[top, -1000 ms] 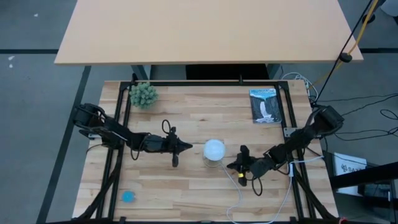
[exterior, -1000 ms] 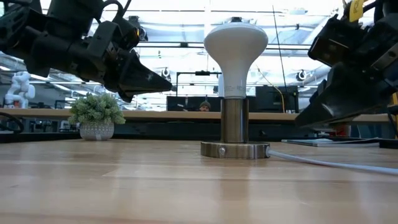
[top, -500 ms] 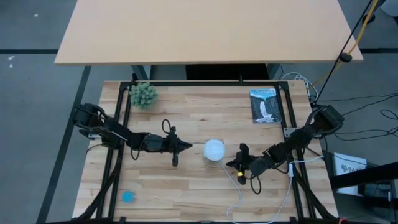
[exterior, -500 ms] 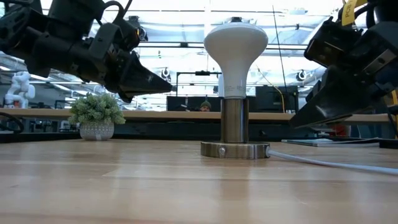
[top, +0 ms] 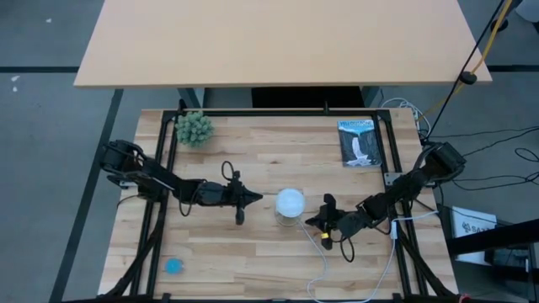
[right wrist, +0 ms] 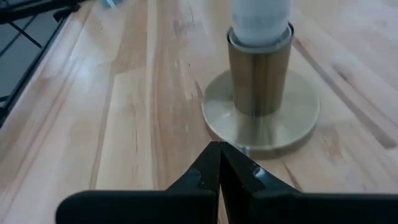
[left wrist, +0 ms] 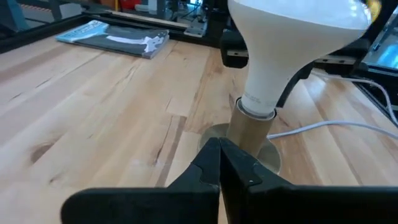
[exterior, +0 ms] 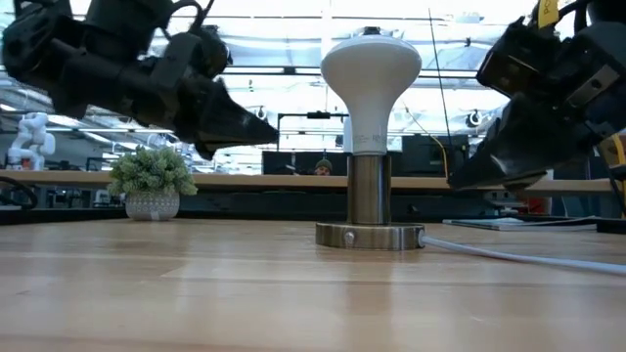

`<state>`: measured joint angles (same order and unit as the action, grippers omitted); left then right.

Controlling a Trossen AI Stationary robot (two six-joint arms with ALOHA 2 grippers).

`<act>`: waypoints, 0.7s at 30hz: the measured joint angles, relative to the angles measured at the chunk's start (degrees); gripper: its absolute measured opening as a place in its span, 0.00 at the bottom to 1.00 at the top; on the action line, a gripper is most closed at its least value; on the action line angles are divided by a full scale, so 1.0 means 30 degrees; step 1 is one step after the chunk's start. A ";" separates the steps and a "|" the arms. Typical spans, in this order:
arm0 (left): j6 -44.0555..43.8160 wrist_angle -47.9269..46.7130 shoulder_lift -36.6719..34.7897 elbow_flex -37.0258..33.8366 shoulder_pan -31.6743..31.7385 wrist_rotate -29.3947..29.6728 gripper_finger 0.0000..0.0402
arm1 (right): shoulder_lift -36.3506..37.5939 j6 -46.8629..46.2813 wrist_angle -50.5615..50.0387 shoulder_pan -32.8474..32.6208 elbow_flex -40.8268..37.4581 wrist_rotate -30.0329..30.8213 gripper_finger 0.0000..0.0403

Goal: Screw lightbulb
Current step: Insert the lightbulb into the lamp

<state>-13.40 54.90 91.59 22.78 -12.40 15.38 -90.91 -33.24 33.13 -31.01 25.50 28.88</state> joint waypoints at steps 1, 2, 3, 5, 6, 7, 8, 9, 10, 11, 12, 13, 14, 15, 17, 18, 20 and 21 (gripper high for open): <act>0.0099 -0.0322 0.0225 0.0390 0.0011 0.0005 0.00 | 0.0000 0.0348 0.0216 0.0067 0.0000 0.0000 0.00; 0.0220 -0.0786 0.0528 0.0868 0.0084 0.0001 0.00 | 0.0000 0.0664 0.0473 0.0159 0.0000 0.0007 0.00; 0.0405 -0.1363 0.0914 0.1405 0.0155 -0.0003 0.00 | 0.0000 0.0913 0.0782 0.0279 0.0000 0.0011 0.00; 0.0629 -0.2700 0.1740 0.2368 0.0364 0.0005 0.00 | 0.0000 0.1193 0.1387 0.0572 0.0000 0.0029 0.00; 0.0637 -0.3187 0.2183 0.2824 0.0506 -0.0009 0.00 | 0.0007 0.1279 0.1589 0.0698 0.0000 0.0026 0.00; 0.0639 -0.3406 0.2537 0.3196 0.0660 -0.0020 0.00 | 0.0005 0.1316 0.1768 0.0804 0.0000 0.0015 0.00; 0.0759 -0.3412 0.2798 0.3475 0.0829 -0.0112 0.00 | 0.0005 0.1334 0.1991 0.0922 0.0000 -0.0015 0.00; 0.1060 -0.3387 0.2948 0.3671 0.1033 -0.0419 0.00 | 0.0007 0.1373 0.2179 0.1017 0.0000 -0.0029 0.00; 0.1450 -0.3301 0.3030 0.3863 0.1217 -0.0819 0.00 | 0.0007 0.1385 0.2283 0.1135 0.0007 -0.0044 0.00; 0.1860 -0.3275 0.3054 0.3981 0.1417 -0.1132 0.00 | 0.0007 0.1385 0.2335 0.1237 0.0007 -0.0050 0.00; 0.2213 -0.3269 0.3054 0.4026 0.1613 -0.1300 0.00 | 0.0007 0.1385 0.2406 0.1318 0.0007 -0.0060 0.00; 0.2471 -0.3282 0.3054 0.4068 0.1832 -0.1411 0.00 | 0.0007 0.1412 0.2491 0.1399 0.0007 -0.0080 0.00; 0.2618 -0.3282 0.3054 0.4110 0.2055 -0.1481 0.00 | 0.0007 0.1545 0.2497 0.1482 0.0007 -0.0087 0.00; 0.2643 -0.3282 0.3054 0.4125 0.2304 -0.1582 0.00 | 0.0007 0.1770 0.2490 0.1546 0.0007 -0.0087 0.00; 0.2647 -0.3282 0.3054 0.4209 0.2820 -0.2419 0.00 | 0.0007 0.2484 0.2660 0.1667 0.0007 -0.0087 0.00; 0.2647 -0.3282 0.3054 0.4268 0.3079 -0.2968 0.00 | 0.0007 0.2882 0.2971 0.1733 0.0007 -0.0091 0.00; 0.2647 -0.3061 0.3054 0.4391 0.3485 -0.3763 0.00 | 0.0007 0.3616 0.3791 0.1850 0.0007 -0.0149 0.00; 0.2647 -0.3012 0.3054 0.4493 0.3634 -0.3920 0.00 | 0.0007 0.3957 0.4217 0.1886 0.0007 -0.0176 0.00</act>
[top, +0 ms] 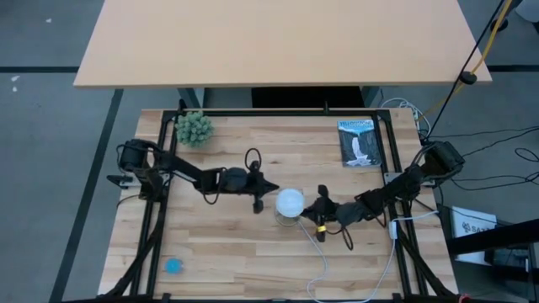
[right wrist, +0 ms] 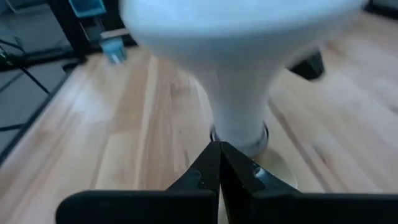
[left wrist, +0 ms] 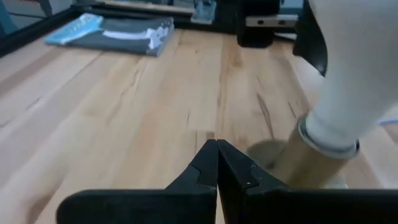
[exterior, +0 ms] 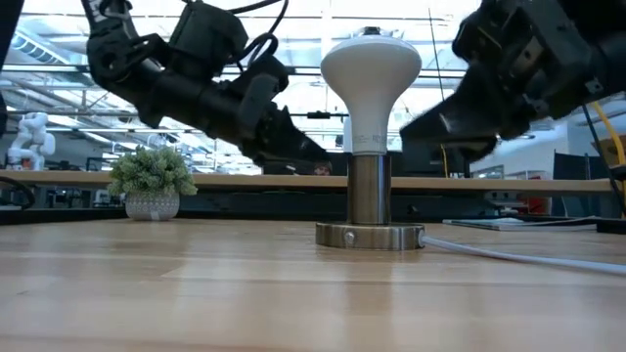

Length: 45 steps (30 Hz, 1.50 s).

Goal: Screw lightbulb
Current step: Insert the lightbulb into the lamp, then remove the lightbulb from the lamp

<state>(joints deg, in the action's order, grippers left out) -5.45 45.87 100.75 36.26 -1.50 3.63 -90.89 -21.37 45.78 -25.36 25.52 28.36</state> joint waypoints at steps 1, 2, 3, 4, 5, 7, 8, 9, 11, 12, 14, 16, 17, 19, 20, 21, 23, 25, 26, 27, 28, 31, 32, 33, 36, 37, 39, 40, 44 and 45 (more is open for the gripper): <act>0.0004 0.0007 0.0000 0.0122 0.0118 -0.0061 0.00 | 0.0000 0.0292 0.0391 0.0060 0.0007 -0.0046 0.00; 0.0015 0.0015 0.0000 0.0248 0.0213 -0.0070 0.00 | 0.0000 0.0477 0.0698 0.0077 0.0007 -0.0110 0.00; 0.0048 -0.0002 0.0000 0.0389 0.0246 -0.0094 0.00 | 0.0000 0.0599 0.0907 0.0099 0.0007 -0.0308 0.00; 0.0150 -0.0048 0.0000 0.0525 0.0265 -0.0261 0.00 | 0.0000 0.0716 0.1051 0.0143 0.0007 -0.0740 0.00; 0.0353 -0.0059 0.0001 0.0652 0.0270 -0.0615 0.00 | 0.0000 0.0765 0.1112 0.0206 0.0007 -0.1219 0.00; 0.0510 -0.0055 0.0110 0.1009 0.0122 -0.1289 0.00 | 0.0000 0.0783 0.0963 0.0339 0.0078 -0.2080 0.00; 0.0517 -0.0098 0.0239 0.1214 0.0067 -0.1419 0.00 | 0.0000 0.0798 0.0718 0.0381 0.0203 -0.2317 0.00; 0.0524 -0.0093 0.0427 0.1434 -0.0031 -0.1479 0.00 | 0.0000 0.0895 0.0470 0.0467 0.0365 -0.2500 0.00; 0.0592 -0.0122 0.0852 0.1755 -0.0129 -0.1525 0.00 | 0.0000 0.1308 0.0297 0.0636 0.0721 -0.2505 0.00; 0.0651 -0.0128 0.1084 0.1891 -0.0131 -0.1525 0.00 | 0.0000 0.1566 0.0253 0.0728 0.0894 -0.2512 0.00; 0.0633 -0.0145 0.1476 0.2092 -0.0140 -0.1548 0.00 | 0.0000 0.1865 0.0198 0.0873 0.1095 -0.2512 0.00; 0.0455 -0.0200 0.1603 0.2214 -0.0220 -0.1744 0.00 | 0.0000 0.1851 0.0007 0.0973 0.1212 -0.2589 0.00; 0.0465 -0.0183 0.1603 0.2270 -0.0291 -0.1844 0.00 | 0.0000 0.1709 -0.0263 0.0988 0.1274 -0.2585 0.00; 0.0576 -0.0038 0.1603 0.2388 -0.0431 -0.1887 0.00 | 0.0000 0.1410 -0.0856 0.0980 0.1310 -0.2607 0.00; 0.0611 0.0024 0.1603 0.2392 -0.0474 -0.1918 0.00 | -0.0007 0.1340 -0.1107 0.0980 0.1304 -0.2614 0.00; 0.0649 0.0017 0.1603 0.2392 -0.0517 -0.1979 0.00 | -0.0007 0.1326 -0.1288 0.0980 0.1304 -0.2586 0.00; 0.0630 -0.0189 0.1603 0.2392 -0.0566 -0.2010 0.00 | -0.0007 0.1298 -0.1399 0.0987 0.1304 -0.2470 0.00; 0.0527 -0.0333 0.1603 0.2392 -0.0652 -0.2150 0.00 | -0.0007 0.1299 -0.1406 0.1100 0.1304 -0.2408 0.00; 0.0510 -0.0336 0.1603 0.2392 -0.0727 -0.2252 0.00 | -0.0007 0.1300 -0.1411 0.1182 0.1304 -0.2366 0.00; 0.0512 -0.0280 0.1603 0.2392 -0.0808 -0.2407 0.00 | -0.0007 0.1297 -0.1435 0.1252 0.1304 -0.2359 0.00; 0.0498 -0.0265 0.1603 0.2392 -0.0901 -0.2577 0.00 | -0.0007 0.1297 -0.1454 0.1354 0.1304 -0.2350 0.00; 0.0481 -0.0284 0.1603 0.2392 -0.1187 -0.2482 0.00 | -0.0007 0.1338 -0.1608 0.1644 0.1304 -0.2020 0.00; 0.0481 -0.0308 0.1603 0.2392 -0.1277 -0.2246 0.00 | 0.0000 0.1354 -0.1787 0.1755 0.1304 -0.1676 0.00; 0.0474 -0.0342 0.1603 0.2386 -0.1350 -0.2074 0.00 | 0.0000 0.1355 -0.1999 0.1886 0.1309 -0.1401 0.00; 0.0064 -0.0506 0.1526 0.2367 -0.1585 -0.1619 0.00 | 0.0036 0.0725 -0.2903 0.2168 0.1319 0.0040 0.00; -0.0197 -0.0678 0.1494 0.2349 -0.1653 -0.1512 0.00 | 0.0036 -0.0060 -0.3352 0.2180 0.1317 0.0980 0.00; -0.0840 -0.0868 0.1460 0.2404 -0.1899 -0.2531 0.00 | -0.0022 -0.0977 -0.4347 0.2319 0.1297 0.3667 0.00; -0.1094 -0.1093 0.1504 0.2451 -0.2210 -0.3186 0.00 | -0.0058 -0.1061 -0.4873 0.2563 0.1284 0.4359 0.00; -0.1437 -0.1709 0.1523 0.2363 -0.2771 -0.3899 0.00 | 0.0084 -0.3717 -0.7042 0.2375 0.1295 0.4730 0.00; -0.1375 -0.1704 0.1481 0.2377 -0.2890 -0.3492 0.00 | 0.0095 -0.4332 -0.7567 0.2410 0.1282 0.4765 0.00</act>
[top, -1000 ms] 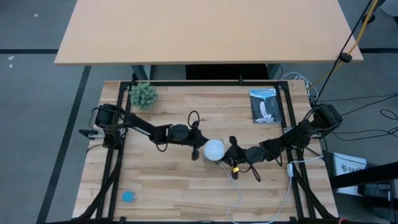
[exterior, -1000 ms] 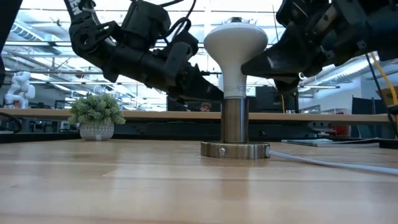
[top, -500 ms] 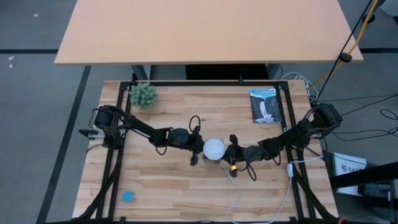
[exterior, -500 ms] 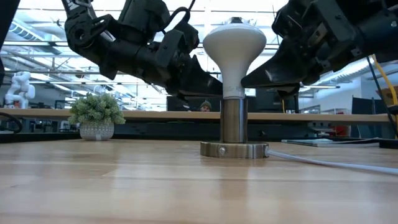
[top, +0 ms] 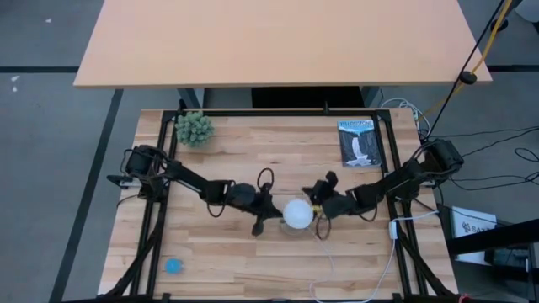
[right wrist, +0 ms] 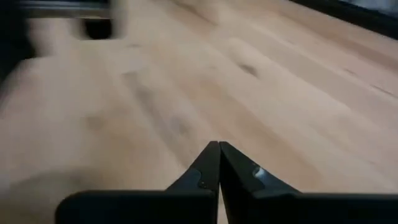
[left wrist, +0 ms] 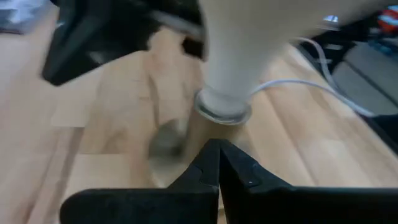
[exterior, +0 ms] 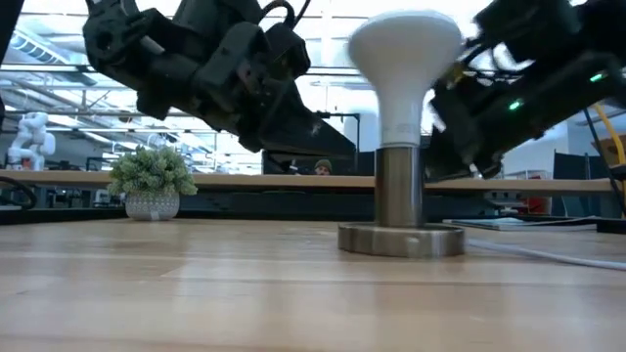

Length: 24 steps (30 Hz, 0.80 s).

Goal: Screw lightbulb
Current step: Remove the lightbulb from the lamp

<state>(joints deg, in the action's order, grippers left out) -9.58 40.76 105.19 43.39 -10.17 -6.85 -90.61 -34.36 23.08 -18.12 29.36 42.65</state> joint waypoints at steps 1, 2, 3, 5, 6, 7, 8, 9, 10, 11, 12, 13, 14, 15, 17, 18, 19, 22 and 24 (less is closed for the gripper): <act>0.0030 -0.0021 -0.0016 0.0001 -0.0235 0.0540 0.00 | 0.0000 -0.0309 -0.0342 0.0020 0.0000 0.0066 0.00; 0.0041 -0.0055 -0.0016 0.0001 -0.0462 0.0920 0.00 | 0.0015 -0.0408 -0.0594 -0.0052 -0.0003 0.0215 0.00; 0.0036 -0.0079 -0.0024 0.0001 -0.0615 0.1258 0.00 | 0.0076 -0.0409 -0.0690 -0.0245 -0.0002 0.0046 0.00; 0.0096 -0.0174 -0.0069 0.0001 -0.0744 0.1509 0.00 | 0.0267 -0.0321 -0.0797 -0.0579 0.0003 -0.0703 0.00; 0.0209 -0.0146 -0.0089 0.0001 -0.0746 0.1687 0.00 | 0.0335 -0.0316 -0.0880 -0.0678 0.0015 -0.0840 0.00; 0.0231 -0.0143 -0.0097 0.0001 -0.0765 0.1850 0.00 | 0.0400 -0.0326 -0.1119 -0.0776 0.0012 -0.0796 0.00; 0.0231 -0.0139 -0.0097 0.0001 -0.0758 0.1942 0.00 | 0.0509 -0.0338 -0.1387 -0.0839 0.0006 -0.0764 0.00; 0.0236 -0.0160 -0.0097 0.0001 -0.0778 0.1958 0.00 | 0.0733 -0.0362 -0.1696 -0.0986 0.0000 -0.0926 0.00; 0.0287 -0.0182 -0.0097 0.0001 -0.0803 0.1943 0.00 | 0.1006 -0.0448 -0.1812 -0.1050 -0.0001 -0.1136 0.00; 0.0282 -0.0164 -0.0097 0.0001 -0.0836 0.1917 0.00 | 0.1270 -0.0573 -0.1853 -0.1111 0.0006 -0.1462 0.00; 0.0289 -0.0161 -0.0097 0.0001 -0.0836 0.1880 0.00 | 0.1527 -0.0660 -0.2016 -0.1176 0.0007 -0.1717 0.00; 0.0290 -0.0169 -0.0097 0.0001 -0.0771 0.1996 0.00 | 0.1770 -0.0688 -0.2068 -0.1251 0.0004 -0.2035 0.00; 0.0360 -0.0225 -0.0097 0.0001 -0.0691 0.2315 0.00 | 0.2006 -0.0691 -0.1955 -0.1397 0.0000 -0.2553 0.00; 0.0365 -0.0299 -0.0097 0.0001 -0.0621 0.2639 0.00 | 0.2259 -0.0664 -0.1735 -0.1603 0.0000 -0.3259 0.00; 0.0369 -0.0196 -0.0097 0.0001 -0.0409 0.3141 0.00 | 0.2609 -0.0420 -0.1166 -0.1904 0.0000 -0.4754 0.00; 0.0369 0.0025 -0.0097 -0.0004 -0.0286 0.3175 0.00 | 0.2652 -0.0345 -0.0931 -0.2015 0.0000 -0.5318 0.00; 0.0369 0.0261 -0.0097 0.0000 -0.0194 0.3176 0.00 | 0.2652 -0.0324 -0.0698 -0.2124 0.0000 -0.5738 0.00; 0.0369 0.0697 -0.0097 -0.0005 -0.0001 0.3185 0.00 | 0.2546 0.0065 0.0228 -0.2325 0.0007 -0.6444 0.00; 0.0369 0.0839 -0.0097 -0.0006 0.0045 0.3163 0.00 | 0.2331 0.0683 0.0754 -0.2374 0.0007 -0.6851 0.00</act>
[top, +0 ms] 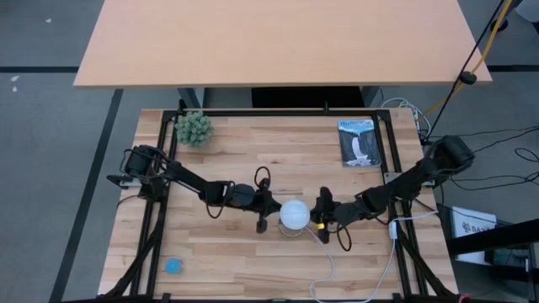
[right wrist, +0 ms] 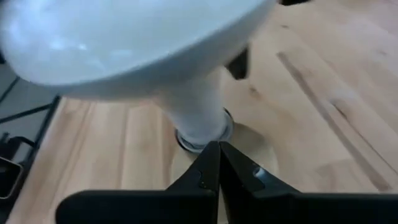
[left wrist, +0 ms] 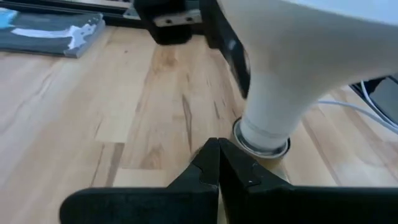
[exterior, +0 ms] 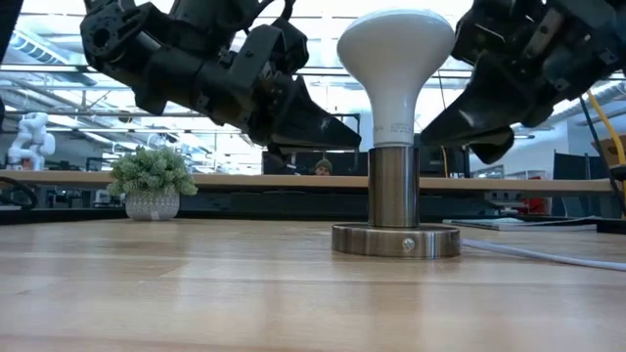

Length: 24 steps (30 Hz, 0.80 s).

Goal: Screw lightbulb
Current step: Remove the lightbulb from the lamp

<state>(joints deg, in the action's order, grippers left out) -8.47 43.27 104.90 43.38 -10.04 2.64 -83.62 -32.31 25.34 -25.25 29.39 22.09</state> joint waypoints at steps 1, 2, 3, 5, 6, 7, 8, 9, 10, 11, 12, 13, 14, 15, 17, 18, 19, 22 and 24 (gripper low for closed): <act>-0.0007 0.0034 0.0000 0.0000 0.0008 -0.0016 0.00 | -0.0131 0.0211 0.0383 0.0013 -0.0002 -0.0251 0.00; -0.0012 0.0023 0.0000 0.0003 0.0006 -0.0020 0.00 | -0.0220 0.0402 0.0768 0.0019 -0.0007 -0.0547 0.00; -0.0015 0.0002 0.0000 0.0000 -0.0012 -0.0065 0.00 | -0.0337 0.0561 0.1223 0.0026 0.0000 -0.0851 0.00; -0.0015 -0.0045 0.0000 0.0000 -0.0120 -0.0119 0.00 | -0.0630 0.0802 0.1815 0.0019 0.0000 -0.1356 0.00; -0.0015 -0.0025 0.0000 0.0000 -0.0186 -0.0139 0.00 | -0.0779 0.0942 0.2057 0.0012 -0.0006 -0.1490 0.00; -0.0011 0.0033 0.0000 0.0000 -0.0222 -0.0154 0.00 | -0.0918 0.1004 0.2367 -0.0006 -0.0007 -0.1508 0.00; 0.0000 0.0113 0.0000 0.0000 -0.0290 -0.0160 0.00 | -0.1005 0.1039 0.2572 -0.0025 -0.0004 -0.1520 0.00; 0.0000 0.0265 0.0000 0.0000 -0.0315 -0.0161 0.00 | -0.1089 0.1065 0.2697 -0.0014 -0.0004 -0.1515 0.00; 0.0000 0.0505 0.0000 0.0000 -0.0323 -0.0178 0.00 | -0.1151 0.1094 0.2732 -0.0010 -0.0005 -0.1518 0.00; 0.0000 0.0681 -0.0007 0.0000 -0.0315 -0.0194 0.00 | -0.1165 0.1144 0.2705 -0.0010 -0.0007 -0.1541 0.00; 0.0000 0.0881 -0.0015 0.0002 -0.0299 -0.0190 0.00 | -0.1165 0.1184 0.2736 -0.0009 -0.0007 -0.1647 0.00; 0.0007 0.0989 -0.0015 0.0007 -0.0283 -0.0190 0.00 | -0.1165 0.1289 0.2806 -0.0003 -0.0007 -0.1913 0.00; 0.0007 0.1048 -0.0015 0.0007 -0.0286 -0.0190 0.00 | -0.1165 0.1390 0.2913 -0.0006 -0.0007 -0.2122 0.00; 0.0007 0.1106 -0.0015 0.0007 -0.0279 -0.0184 0.00 | -0.1165 0.1503 0.3088 -0.0003 -0.0004 -0.2508 0.00; 0.0007 0.1149 -0.0015 0.0007 -0.0284 -0.0183 0.00 | -0.1165 0.1777 0.3597 0.0004 -0.0002 -0.3001 0.00; 0.0007 0.1149 -0.0015 0.0007 -0.0286 -0.0188 0.00 | -0.1165 0.1956 0.3710 -0.0003 -0.0005 -0.2936 0.00; 0.0011 0.1149 -0.0015 0.0007 -0.0286 -0.0188 0.00 | -0.1165 0.2140 0.3818 0.0001 -0.0005 -0.2850 0.00; 0.0070 0.1110 -0.0015 0.0007 -0.0286 0.0136 0.00 | -0.1160 0.2547 0.4099 0.0226 0.0000 -0.2065 0.00; 0.0144 0.0806 -0.0015 0.0007 -0.0234 0.0568 0.00 | -0.1164 0.2679 0.4031 0.0397 0.0000 -0.1206 0.00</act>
<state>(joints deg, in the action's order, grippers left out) -8.04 45.69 104.86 43.40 -10.74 4.34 -87.11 -24.27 37.43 -24.06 29.39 18.48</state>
